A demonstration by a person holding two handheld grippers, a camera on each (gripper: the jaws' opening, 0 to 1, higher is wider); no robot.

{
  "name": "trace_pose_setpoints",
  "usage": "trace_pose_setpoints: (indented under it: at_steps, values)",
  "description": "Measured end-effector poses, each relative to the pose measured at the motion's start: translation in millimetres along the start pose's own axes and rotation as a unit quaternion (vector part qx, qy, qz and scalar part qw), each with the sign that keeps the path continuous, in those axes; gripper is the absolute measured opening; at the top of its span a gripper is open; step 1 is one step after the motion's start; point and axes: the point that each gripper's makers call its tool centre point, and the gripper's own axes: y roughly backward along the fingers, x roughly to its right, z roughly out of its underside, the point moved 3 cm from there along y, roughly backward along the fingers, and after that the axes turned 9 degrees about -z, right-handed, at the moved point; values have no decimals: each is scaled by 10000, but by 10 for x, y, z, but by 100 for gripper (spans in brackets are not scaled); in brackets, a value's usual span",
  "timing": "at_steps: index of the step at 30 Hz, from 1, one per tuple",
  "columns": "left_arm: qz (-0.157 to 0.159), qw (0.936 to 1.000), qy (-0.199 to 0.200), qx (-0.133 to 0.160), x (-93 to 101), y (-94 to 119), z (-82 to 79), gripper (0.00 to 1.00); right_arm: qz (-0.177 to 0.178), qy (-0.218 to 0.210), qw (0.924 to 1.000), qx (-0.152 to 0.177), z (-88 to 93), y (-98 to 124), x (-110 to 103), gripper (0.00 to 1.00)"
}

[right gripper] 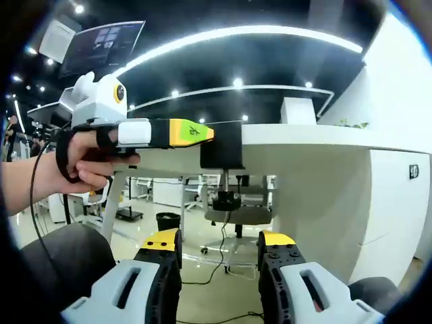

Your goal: Clamp the fixed fixture on the desktop, loosen the retaining clip, secure it to the edge of the desk, and tighten the retaining clip.

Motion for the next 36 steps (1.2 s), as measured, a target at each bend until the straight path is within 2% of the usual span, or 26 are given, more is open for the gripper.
trace_pose_setpoints:
  at_steps: [3,4,8,13,16,20,26,30,34,35,36]
  values:
    - [20,10000,65,5,-6,-11,0,3,269,571,9980,-34,-66,-139,-2,43]
    - [21,10000,60,0,-6,-14,0,3,380,571,9976,-40,-81,-192,20,43]
    - [-8,10000,9,-9,-13,-24,1,3,688,91,9974,209,-155,-438,142,43]
    - [-11,10000,68,13,-13,-18,0,3,738,240,9965,322,-210,-665,213,39]
    - [9,10000,72,30,-9,-16,2,3,798,337,9961,184,-161,-788,298,30]
    - [18,9999,93,39,-6,-11,4,3,683,261,9971,190,-135,-805,321,26]
    - [37,9999,145,57,5,1,5,3,-124,339,9988,332,-138,-770,291,26]
    - [47,9999,138,50,13,6,3,3,-807,294,9957,348,-138,-774,299,26]
    - [46,9999,139,50,18,11,2,3,-1605,329,9860,312,-140,-793,289,26]
    - [46,9999,136,50,19,13,2,3,-1832,299,9821,330,-138,-800,286,26]
    - [43,9999,134,51,20,14,2,3,-2193,83,9751,324,-128,-801,259,26]
